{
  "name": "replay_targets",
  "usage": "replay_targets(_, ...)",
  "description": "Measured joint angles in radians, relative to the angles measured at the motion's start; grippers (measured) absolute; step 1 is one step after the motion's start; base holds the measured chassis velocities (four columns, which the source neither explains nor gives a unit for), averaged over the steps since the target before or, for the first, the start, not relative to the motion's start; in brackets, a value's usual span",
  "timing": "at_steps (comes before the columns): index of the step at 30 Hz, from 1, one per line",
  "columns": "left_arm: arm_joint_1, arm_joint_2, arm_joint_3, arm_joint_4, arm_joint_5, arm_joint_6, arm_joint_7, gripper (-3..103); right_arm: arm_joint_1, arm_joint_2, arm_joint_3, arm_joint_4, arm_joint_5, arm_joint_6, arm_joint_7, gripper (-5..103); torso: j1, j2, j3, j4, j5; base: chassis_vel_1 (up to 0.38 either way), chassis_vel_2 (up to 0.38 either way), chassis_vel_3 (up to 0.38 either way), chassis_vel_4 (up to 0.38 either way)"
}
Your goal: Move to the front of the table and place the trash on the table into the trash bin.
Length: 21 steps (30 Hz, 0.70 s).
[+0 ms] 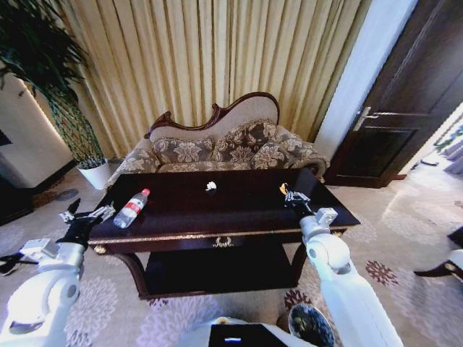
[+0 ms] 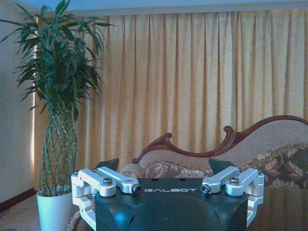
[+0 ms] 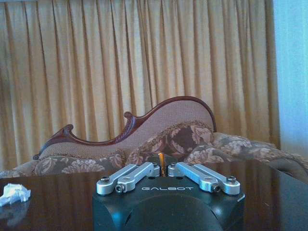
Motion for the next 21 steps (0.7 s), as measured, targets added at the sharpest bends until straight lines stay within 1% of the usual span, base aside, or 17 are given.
replay_targets(7, 0.0, -0.001, 0.0, -0.005, 0.001, -0.001, 0.001, 100, 0.001, 0.002, 0.01, -0.035, -0.001, 0.004, 0.0, 3, 0.0, 0.0, 0.0, 0.0001, 0.0001, 0.134, -0.126, -0.12, 0.12)
replay_targets(10, -0.001, -0.006, 0.006, -0.001, 0.003, -0.002, 0.001, 100, -0.004, 0.002, 0.026, -0.079, 0.006, 0.01, 0.0, 3, 0.001, -0.001, 0.0, 0.0, 0.0001, 0.118, -0.079, -0.103, 0.104)
replay_targets(15, -0.006, -0.008, 0.016, 0.006, 0.01, -0.003, 0.002, 100, -0.012, -0.001, 0.052, -0.099, 0.007, 0.019, 0.0, 3, 0.001, -0.001, 0.0, -0.0001, 0.0, 0.12, -0.111, -0.123, 0.103)
replay_targets(21, -0.017, -0.011, 0.037, 0.017, 0.026, -0.004, 0.002, 100, -0.013, -0.002, 0.066, -0.12, 0.001, 0.027, 0.0, 3, 0.001, -0.001, 0.0, 0.0, 0.0, 0.177, -0.194, -0.189, 0.191)
